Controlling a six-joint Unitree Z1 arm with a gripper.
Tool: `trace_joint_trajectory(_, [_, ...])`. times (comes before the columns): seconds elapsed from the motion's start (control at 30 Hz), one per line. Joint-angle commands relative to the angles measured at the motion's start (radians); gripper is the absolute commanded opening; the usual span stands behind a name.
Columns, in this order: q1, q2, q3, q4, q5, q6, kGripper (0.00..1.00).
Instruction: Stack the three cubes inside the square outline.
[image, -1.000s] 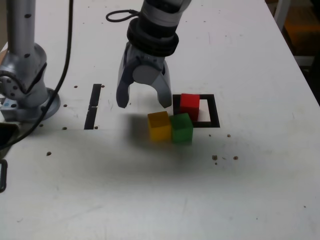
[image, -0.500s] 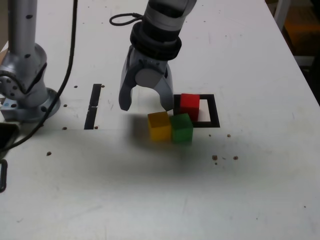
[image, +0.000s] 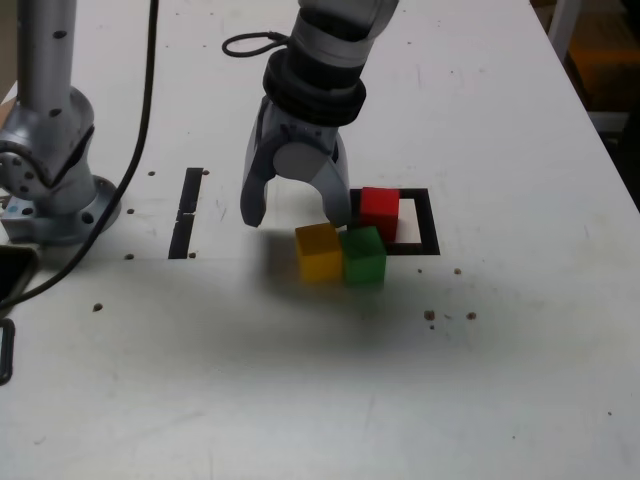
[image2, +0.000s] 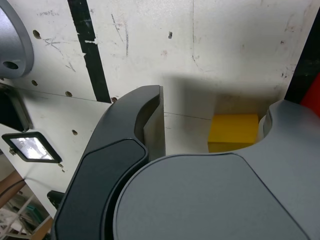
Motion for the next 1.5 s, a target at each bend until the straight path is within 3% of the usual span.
trace_joint_trajectory(0.0, [-0.003, 0.006, -0.003, 0.000, -0.002, 0.002, 0.76])
trace_joint_trajectory(0.47, [-0.003, 0.019, -0.006, 0.000, -0.003, 0.005, 0.76])
trace_joint_trajectory(0.7, [-0.003, 0.022, 0.013, 0.000, -0.022, 0.005, 0.76])
trace_joint_trajectory(1.47, [-0.060, 0.048, 0.033, 0.010, -0.134, 0.007, 0.76])
